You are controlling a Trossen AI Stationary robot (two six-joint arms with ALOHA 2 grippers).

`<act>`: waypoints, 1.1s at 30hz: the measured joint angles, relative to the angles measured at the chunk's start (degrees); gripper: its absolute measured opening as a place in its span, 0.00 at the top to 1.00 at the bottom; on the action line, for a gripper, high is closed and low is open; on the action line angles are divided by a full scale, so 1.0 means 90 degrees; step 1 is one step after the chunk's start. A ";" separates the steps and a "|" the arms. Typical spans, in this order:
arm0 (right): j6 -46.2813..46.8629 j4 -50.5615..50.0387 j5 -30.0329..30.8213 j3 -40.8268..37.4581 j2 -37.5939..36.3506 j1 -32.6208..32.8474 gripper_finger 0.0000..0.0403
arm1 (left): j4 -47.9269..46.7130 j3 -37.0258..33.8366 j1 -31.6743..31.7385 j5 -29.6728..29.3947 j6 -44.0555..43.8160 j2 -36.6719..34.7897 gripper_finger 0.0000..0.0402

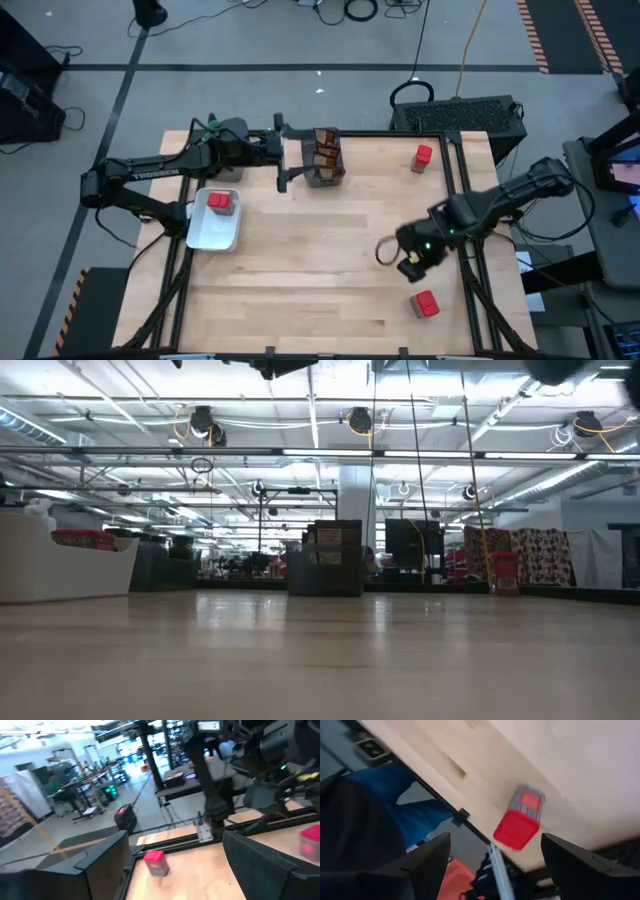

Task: Sort spices by type
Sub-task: Put the bottom red seasoning can into the white bin

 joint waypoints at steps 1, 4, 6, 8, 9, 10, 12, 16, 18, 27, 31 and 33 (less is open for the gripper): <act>0.0405 0.0073 -0.0002 -0.0077 0.0000 0.0167 0.27 | 0.0002 0.0000 0.0000 0.0106 0.0003 0.0000 0.18; 0.1430 0.0269 0.0021 -0.0273 0.0002 0.0587 0.27 | 0.0000 0.0000 -0.0007 0.0372 0.0034 0.0000 0.18; 0.1945 0.0389 0.0041 -0.0425 0.0002 0.0797 0.27 | 0.0002 0.0000 -0.0005 0.0476 0.0036 0.0000 0.18; 0.2354 0.0564 0.0051 -0.0571 0.0002 0.0937 0.27 | 0.0001 0.0000 -0.0005 0.0523 0.0036 0.0000 0.18; 0.2511 0.0633 0.0065 -0.0641 0.0002 0.0997 0.27 | 0.0002 0.0000 -0.0005 0.0548 0.0036 0.0000 0.18; 0.2652 0.0710 0.0099 -0.0712 0.0002 0.1053 0.27 | 0.0002 0.0000 -0.0005 0.0570 0.0036 0.0000 0.18; 0.2919 0.0884 0.0252 -0.0841 0.0023 0.1172 0.27 | 0.0002 0.0000 -0.0005 0.0574 0.0041 0.0000 0.18; 0.3391 0.1246 0.0373 -0.1190 0.0058 0.1391 0.27 | 0.0020 0.0000 -0.0005 0.0577 0.0041 0.0031 0.18; 0.3536 0.1470 0.0378 -0.1350 0.0115 0.1475 0.27 | 0.0021 0.0000 -0.0005 0.0575 0.0041 0.0037 0.18; 0.3561 0.1696 0.0384 -0.1575 0.0661 0.1657 0.27 | 0.0071 -0.0003 0.0044 0.0482 -0.0007 0.0272 0.18; 0.3419 0.1909 0.0383 -0.1575 0.1008 0.1660 0.27 | 0.0192 -0.0005 0.0044 0.0477 -0.0017 0.0369 0.18; 0.3329 0.2108 0.0371 -0.1575 0.1213 0.1660 0.27 | 0.0197 -0.0005 0.0046 0.0472 -0.0012 0.0369 0.18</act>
